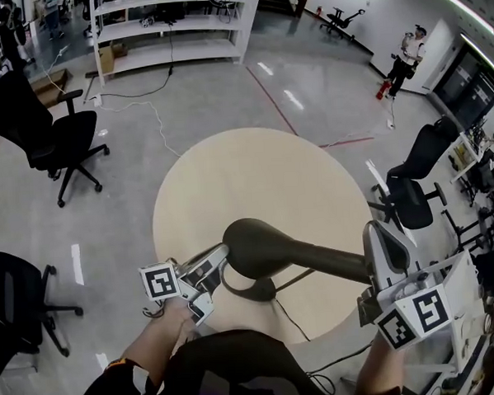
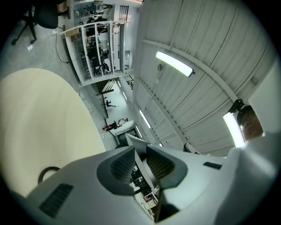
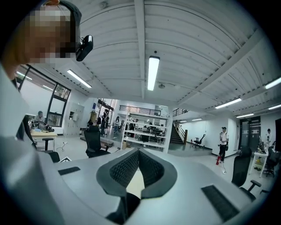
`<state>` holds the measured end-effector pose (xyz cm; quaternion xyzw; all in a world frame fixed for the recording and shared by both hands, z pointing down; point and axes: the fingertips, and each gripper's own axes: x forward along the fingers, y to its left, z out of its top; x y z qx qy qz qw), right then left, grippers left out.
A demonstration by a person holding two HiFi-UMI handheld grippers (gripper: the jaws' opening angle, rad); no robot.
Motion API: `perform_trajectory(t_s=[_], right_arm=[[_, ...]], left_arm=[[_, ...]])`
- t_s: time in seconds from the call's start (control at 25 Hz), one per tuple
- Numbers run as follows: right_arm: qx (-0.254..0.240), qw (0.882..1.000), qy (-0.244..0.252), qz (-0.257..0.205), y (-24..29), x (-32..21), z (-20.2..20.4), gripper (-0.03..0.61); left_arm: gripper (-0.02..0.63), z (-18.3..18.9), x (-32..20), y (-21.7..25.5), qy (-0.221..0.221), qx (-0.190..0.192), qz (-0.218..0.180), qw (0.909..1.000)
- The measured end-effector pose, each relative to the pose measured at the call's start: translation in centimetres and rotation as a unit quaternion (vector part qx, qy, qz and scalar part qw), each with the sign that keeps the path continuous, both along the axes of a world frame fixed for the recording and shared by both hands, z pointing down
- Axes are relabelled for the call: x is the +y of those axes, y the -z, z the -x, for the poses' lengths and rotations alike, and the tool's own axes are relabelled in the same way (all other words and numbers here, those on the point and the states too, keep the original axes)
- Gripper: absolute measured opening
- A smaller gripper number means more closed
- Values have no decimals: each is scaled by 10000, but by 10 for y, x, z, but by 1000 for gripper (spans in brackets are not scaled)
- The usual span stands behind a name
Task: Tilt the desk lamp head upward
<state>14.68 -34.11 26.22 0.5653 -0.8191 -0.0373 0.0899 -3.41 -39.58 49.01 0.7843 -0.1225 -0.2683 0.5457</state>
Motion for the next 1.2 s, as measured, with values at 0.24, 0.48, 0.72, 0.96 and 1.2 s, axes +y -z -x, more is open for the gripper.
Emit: perform_trajectory(t_s=[0.24, 0.48, 0.72, 0.96, 1.2], right_arm=[[-188, 9996, -194, -24, -3, 13, -14, 14], [-286, 9987, -413, 36, -14, 20, -29, 14], [-389, 9974, -609, 59, -24, 31, -44, 14], [-473, 9950, -871, 123, -35, 40, -62, 14], [-748, 9926, -943, 185, -52, 42, -63, 14]], left_arm=[[121, 13, -7, 15, 155, -692, -727, 9948], [113, 21, -15, 56, 308, -876, -1208, 9883], [104, 24, -14, 88, 458, -1079, -1563, 9807], [98, 20, -11, 121, 579, -1170, -1892, 9732], [92, 24, -12, 153, 705, -1466, -2309, 9593]])
